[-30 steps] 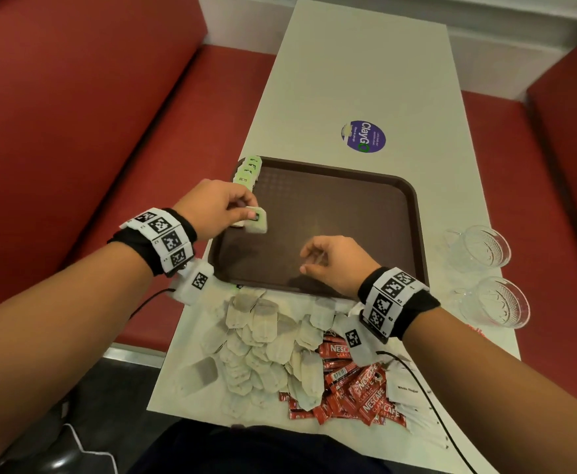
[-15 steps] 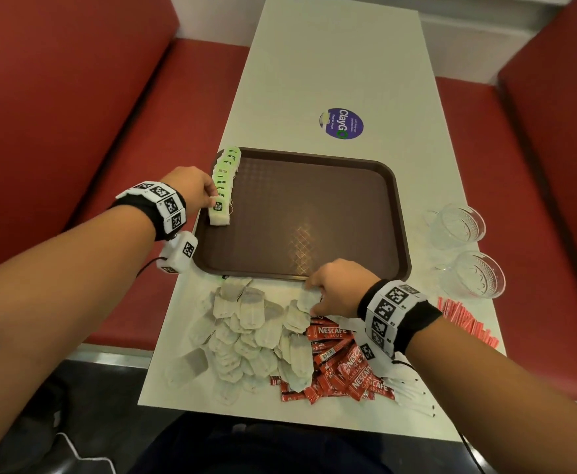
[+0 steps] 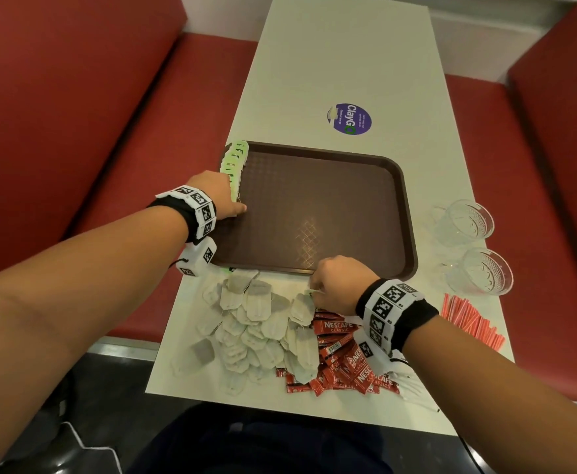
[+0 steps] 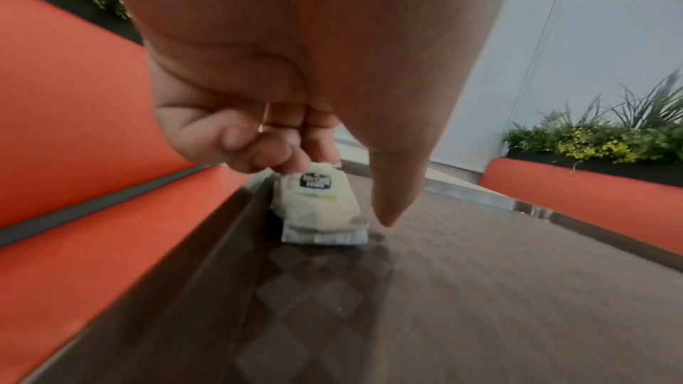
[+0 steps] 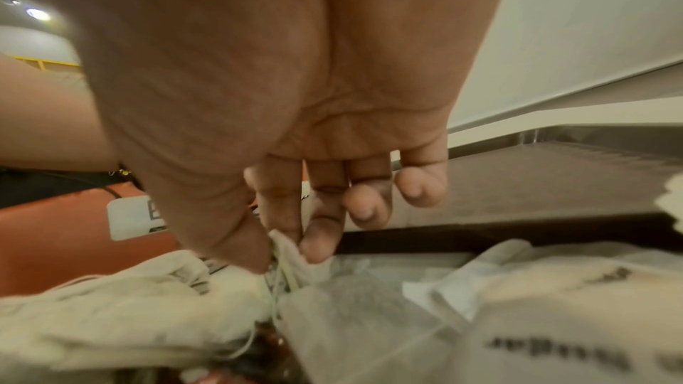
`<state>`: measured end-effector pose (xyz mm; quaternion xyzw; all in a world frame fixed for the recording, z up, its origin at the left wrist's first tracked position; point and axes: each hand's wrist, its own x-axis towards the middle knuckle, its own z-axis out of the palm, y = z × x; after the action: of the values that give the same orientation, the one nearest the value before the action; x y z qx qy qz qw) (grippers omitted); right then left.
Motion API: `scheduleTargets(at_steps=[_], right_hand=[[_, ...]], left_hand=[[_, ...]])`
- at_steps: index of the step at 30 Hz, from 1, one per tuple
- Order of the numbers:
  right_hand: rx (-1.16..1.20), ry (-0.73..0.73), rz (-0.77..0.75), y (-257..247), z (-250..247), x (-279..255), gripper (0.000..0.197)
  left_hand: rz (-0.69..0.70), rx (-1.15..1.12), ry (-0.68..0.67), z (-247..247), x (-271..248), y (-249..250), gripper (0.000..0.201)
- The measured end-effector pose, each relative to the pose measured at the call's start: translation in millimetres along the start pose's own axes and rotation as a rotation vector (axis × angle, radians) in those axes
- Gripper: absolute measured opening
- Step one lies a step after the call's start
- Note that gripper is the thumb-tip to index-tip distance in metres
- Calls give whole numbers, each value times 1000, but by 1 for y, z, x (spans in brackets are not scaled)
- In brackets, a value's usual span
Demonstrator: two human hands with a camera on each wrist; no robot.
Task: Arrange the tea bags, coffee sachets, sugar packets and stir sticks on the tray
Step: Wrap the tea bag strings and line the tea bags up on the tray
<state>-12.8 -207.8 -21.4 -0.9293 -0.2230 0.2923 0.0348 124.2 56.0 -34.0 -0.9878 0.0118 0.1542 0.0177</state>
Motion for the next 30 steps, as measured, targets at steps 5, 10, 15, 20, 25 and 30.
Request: scheduleTargets(at_steps=[5,10,15,20,25,30], right_hand=[[92,146,1,0,-7,-4,13],[341,311,32,7,-19,-22,27],[572,417,98,26,-25,-44,18],[602,515,179,42,-16,-61,24],[608,511,225,53,1,-72,13],[577,472,210,60,14,-76,8]], left_hand=[[-40,-62,30,0,-6,-3,50],[161,-233,146,-22,-29,12,37],[562,-265,30,-30,-80,66,17],[881,-116,-164,1,-110,128,15],[948,78,-192,23,-121,164,26],[914,206,-177,21,-122,172,18]])
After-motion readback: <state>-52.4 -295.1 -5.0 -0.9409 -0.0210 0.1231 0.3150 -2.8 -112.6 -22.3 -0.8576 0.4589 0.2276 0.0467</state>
